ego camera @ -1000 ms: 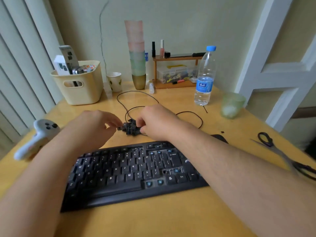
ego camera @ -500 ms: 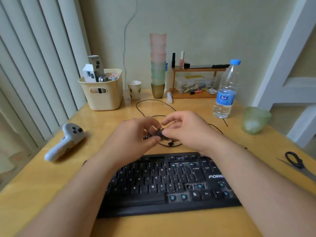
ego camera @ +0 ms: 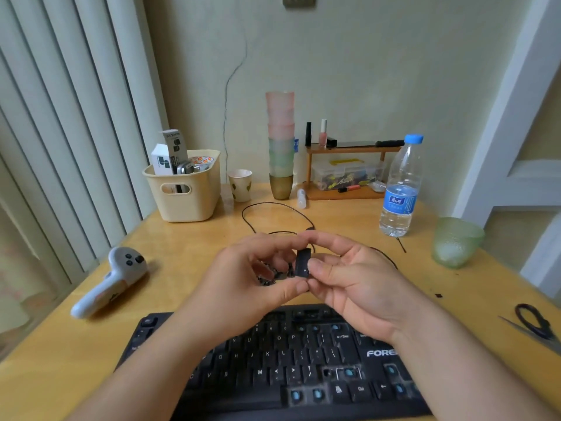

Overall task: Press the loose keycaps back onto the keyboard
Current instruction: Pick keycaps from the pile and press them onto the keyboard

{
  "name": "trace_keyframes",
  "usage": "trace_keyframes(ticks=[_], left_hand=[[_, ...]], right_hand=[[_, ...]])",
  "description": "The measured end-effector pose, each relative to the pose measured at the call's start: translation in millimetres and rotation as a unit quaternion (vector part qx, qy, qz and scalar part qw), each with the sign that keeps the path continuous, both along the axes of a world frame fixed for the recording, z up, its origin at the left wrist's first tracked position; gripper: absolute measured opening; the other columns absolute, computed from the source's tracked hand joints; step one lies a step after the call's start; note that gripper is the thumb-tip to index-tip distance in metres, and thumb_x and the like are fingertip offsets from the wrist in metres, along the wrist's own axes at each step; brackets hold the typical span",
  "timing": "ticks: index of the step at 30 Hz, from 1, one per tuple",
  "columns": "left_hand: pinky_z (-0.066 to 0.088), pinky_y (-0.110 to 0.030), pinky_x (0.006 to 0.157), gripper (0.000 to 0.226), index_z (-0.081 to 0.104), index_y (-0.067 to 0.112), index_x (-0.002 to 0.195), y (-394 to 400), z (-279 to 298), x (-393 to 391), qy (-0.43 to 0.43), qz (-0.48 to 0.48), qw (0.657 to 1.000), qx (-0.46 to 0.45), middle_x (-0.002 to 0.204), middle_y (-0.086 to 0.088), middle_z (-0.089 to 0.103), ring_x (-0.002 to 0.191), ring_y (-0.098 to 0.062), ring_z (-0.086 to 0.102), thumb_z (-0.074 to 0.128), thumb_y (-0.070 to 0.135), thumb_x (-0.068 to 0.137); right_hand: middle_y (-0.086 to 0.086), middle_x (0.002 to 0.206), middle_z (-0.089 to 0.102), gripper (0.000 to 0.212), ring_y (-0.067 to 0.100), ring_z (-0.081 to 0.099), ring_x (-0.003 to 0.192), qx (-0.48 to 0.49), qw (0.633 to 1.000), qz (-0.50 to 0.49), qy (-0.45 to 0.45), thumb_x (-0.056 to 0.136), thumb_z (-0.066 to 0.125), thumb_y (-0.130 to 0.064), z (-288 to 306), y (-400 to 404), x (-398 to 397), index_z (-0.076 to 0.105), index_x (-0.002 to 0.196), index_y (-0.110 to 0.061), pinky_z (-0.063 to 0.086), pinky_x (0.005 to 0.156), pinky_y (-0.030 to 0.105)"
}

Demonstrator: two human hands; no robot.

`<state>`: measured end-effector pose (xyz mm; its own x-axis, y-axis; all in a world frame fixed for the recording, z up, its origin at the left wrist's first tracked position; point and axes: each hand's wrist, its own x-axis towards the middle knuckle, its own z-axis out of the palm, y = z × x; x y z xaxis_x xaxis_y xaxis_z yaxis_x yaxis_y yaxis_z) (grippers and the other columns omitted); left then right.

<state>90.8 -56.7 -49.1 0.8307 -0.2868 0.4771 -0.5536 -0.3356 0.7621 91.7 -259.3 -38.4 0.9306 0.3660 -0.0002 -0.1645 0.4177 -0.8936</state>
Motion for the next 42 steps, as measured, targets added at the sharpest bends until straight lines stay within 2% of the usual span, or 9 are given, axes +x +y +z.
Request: trace_keyframes(ticks=[4,10,13,17,20,22,27,34,42], left_hand=[[0.057,-0.049,0.088,0.048,0.072,0.045,0.119,-3,-2,-1,0.016,-0.001,0.999,-0.030,0.103,0.002,0.074,0.096,-0.023,0.069,0.091,0.030,0.077],[0.058,-0.039,0.082,0.037,0.072,0.036,0.109,-4,-6,0,0.042,0.012,0.997,-0.060,0.090,0.000,0.071,0.083,-0.022,0.069,0.091,0.030,0.077],[0.059,-0.037,0.080,0.029,0.074,0.034,0.109,-3,-5,0,0.058,0.022,0.996,-0.066,0.088,0.001,0.073,0.081,-0.020,0.070,0.084,0.030,0.082],[0.060,-0.038,0.089,0.033,0.071,0.037,0.124,-1,-3,2,0.082,0.038,0.995,-0.038,0.099,0.005,0.077,0.093,-0.016,0.073,0.075,0.024,0.094],[0.058,-0.028,0.087,0.031,0.070,0.033,0.126,-2,-3,2,0.126,0.026,0.989,-0.074,0.104,0.009,0.079,0.094,-0.006,0.073,0.068,0.018,0.099],[0.057,-0.022,0.083,0.026,0.072,0.026,0.122,-6,-2,0,0.160,0.007,0.981,-0.106,0.100,0.006,0.080,0.089,-0.004,0.073,0.063,0.013,0.101],[0.060,-0.030,0.091,0.024,0.072,0.003,0.119,-11,-4,2,0.274,-0.051,0.932,-0.232,0.110,-0.019,0.077,0.105,-0.031,0.075,0.063,0.004,0.097],[0.060,-0.026,0.079,0.018,0.073,-0.002,0.109,-12,-5,4,0.283,-0.019,0.919,-0.272,0.100,-0.021,0.077,0.085,-0.026,0.075,0.068,0.000,0.092],[0.061,-0.035,0.088,0.015,0.075,0.002,0.101,-15,-6,4,0.292,0.024,0.923,-0.251,0.099,-0.017,0.078,0.086,-0.023,0.074,0.075,0.008,0.088]], right_hand=[[0.028,0.112,0.072,0.036,0.027,0.073,0.092,-0.008,1.000,-0.001,-0.023,0.079,0.066,0.005,-1,1,0,0.079,0.109,-0.010,0.060,0.069,0.023],[0.021,0.093,0.074,0.028,0.025,0.073,0.078,-0.007,0.999,-0.032,-0.022,0.088,0.061,0.014,-1,1,1,0.064,0.111,-0.002,0.061,0.068,0.025],[0.016,0.090,0.075,0.023,0.026,0.073,0.084,-0.086,0.992,-0.072,-0.061,0.088,0.069,0.011,-4,3,0,0.066,0.104,-0.005,0.062,0.077,0.031],[0.005,0.088,0.078,0.027,0.025,0.076,0.086,-0.272,0.931,-0.170,-0.175,0.080,0.086,-0.004,-10,6,0,0.071,0.091,-0.024,0.062,0.087,0.047],[-0.010,0.084,0.074,0.030,0.013,0.072,0.078,-0.388,0.863,-0.207,-0.249,0.076,0.091,-0.023,-12,7,-1,0.067,0.088,-0.037,0.063,0.079,0.039],[-0.015,0.079,0.069,0.029,0.006,0.066,0.070,-0.435,0.827,-0.205,-0.292,0.076,0.090,-0.028,-14,9,-3,0.063,0.084,-0.035,0.059,0.069,0.028],[-0.018,0.074,0.067,0.024,0.005,0.063,0.064,-0.460,0.800,-0.203,-0.329,0.080,0.087,-0.029,-17,12,-4,0.063,0.081,-0.033,0.052,0.060,0.020],[-0.020,0.082,0.069,0.043,0.000,0.069,0.072,-0.468,0.776,-0.203,-0.372,0.083,0.085,-0.022,-13,12,-5,0.064,0.113,-0.043,0.058,0.070,0.022],[-0.019,0.084,0.070,0.046,0.002,0.068,0.070,-0.488,0.728,-0.219,-0.429,0.081,0.083,-0.021,-16,8,-2,0.062,0.116,-0.042,0.060,0.064,0.030]])
